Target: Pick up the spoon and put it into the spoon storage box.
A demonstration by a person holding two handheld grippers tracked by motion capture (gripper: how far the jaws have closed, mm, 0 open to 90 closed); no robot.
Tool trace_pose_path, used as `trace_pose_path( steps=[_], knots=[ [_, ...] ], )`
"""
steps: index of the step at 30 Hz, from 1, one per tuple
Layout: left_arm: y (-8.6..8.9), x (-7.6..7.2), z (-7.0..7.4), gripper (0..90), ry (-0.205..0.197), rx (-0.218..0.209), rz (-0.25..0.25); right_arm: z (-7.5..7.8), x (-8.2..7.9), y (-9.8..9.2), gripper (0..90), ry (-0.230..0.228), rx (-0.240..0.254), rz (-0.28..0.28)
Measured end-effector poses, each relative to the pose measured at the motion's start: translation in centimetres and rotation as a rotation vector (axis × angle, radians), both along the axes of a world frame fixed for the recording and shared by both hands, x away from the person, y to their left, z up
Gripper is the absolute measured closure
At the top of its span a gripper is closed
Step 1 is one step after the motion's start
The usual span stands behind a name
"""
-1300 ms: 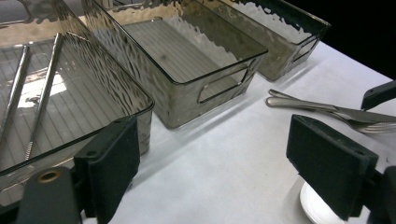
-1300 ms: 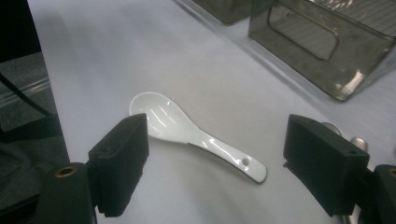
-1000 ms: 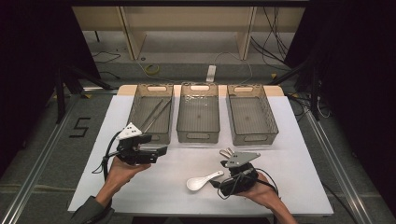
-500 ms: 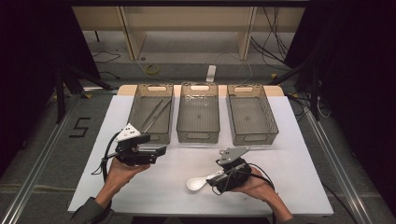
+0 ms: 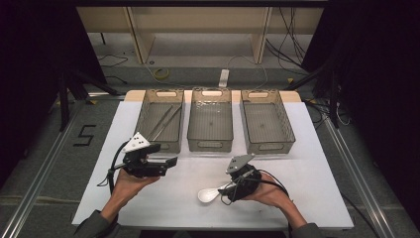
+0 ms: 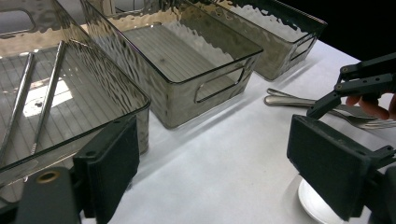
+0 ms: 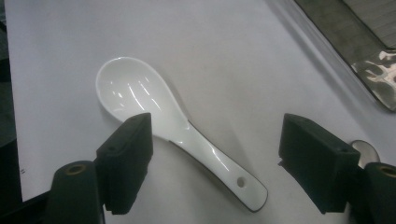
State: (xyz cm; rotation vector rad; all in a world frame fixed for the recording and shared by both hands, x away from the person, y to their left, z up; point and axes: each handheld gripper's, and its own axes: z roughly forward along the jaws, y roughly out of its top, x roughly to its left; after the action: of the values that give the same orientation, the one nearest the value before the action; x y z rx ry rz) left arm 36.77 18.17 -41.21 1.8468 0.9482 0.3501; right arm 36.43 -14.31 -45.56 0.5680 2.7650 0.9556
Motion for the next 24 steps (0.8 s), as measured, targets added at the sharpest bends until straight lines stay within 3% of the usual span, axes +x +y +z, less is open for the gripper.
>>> trace_pose_path(
  steps=[4, 12, 17, 24],
  knots=[
    [0.1, 0.1, 0.0, 16.6, 0.003, -0.001, 0.005, -0.6, 0.0, 0.4, 28.9, 0.006, -0.062, 0.021],
    [0.1, 0.0, 0.0, 16.6, -0.003, 0.005, 0.013, -1.2, 0.1, 1.0, 32.0, 0.003, -0.126, 0.049],
    [0.1, 0.1, 0.0, 16.6, -0.003, 0.006, 0.011, -1.6, 0.3, 1.2, 33.9, 0.005, -0.140, 0.058],
    [0.0, 0.0, 0.0, 16.8, -0.006, 0.010, 0.012, -1.7, 0.3, 1.3, 41.4, 0.049, -0.148, 0.073]
  ],
)
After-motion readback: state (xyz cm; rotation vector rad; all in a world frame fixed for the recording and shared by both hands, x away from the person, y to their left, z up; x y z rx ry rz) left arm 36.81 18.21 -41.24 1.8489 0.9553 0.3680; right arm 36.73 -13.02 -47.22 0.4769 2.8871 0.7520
